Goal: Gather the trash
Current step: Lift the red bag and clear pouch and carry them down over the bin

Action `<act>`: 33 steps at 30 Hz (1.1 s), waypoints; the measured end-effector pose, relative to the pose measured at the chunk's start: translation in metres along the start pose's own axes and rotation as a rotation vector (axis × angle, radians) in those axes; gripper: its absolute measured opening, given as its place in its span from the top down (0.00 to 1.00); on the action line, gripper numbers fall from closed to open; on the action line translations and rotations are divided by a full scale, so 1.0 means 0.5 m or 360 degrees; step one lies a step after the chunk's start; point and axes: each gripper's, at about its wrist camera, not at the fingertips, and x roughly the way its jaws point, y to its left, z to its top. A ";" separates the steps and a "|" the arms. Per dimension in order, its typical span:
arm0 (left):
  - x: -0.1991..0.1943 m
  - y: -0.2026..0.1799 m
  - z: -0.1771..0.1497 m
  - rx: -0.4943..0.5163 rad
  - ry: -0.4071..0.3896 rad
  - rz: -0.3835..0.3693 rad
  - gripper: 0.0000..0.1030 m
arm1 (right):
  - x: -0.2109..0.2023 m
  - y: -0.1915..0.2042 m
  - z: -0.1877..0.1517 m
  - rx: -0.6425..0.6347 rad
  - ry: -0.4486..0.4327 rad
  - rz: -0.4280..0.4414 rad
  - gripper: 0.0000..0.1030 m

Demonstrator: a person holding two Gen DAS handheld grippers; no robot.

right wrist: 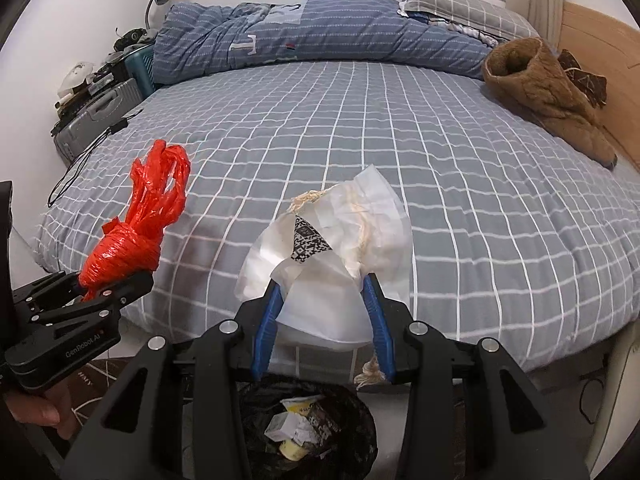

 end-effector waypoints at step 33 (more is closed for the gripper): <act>-0.081 -0.026 -0.162 0.0007 0.0066 -0.0022 0.57 | -0.084 0.039 -0.166 0.0002 0.0087 -0.0027 0.62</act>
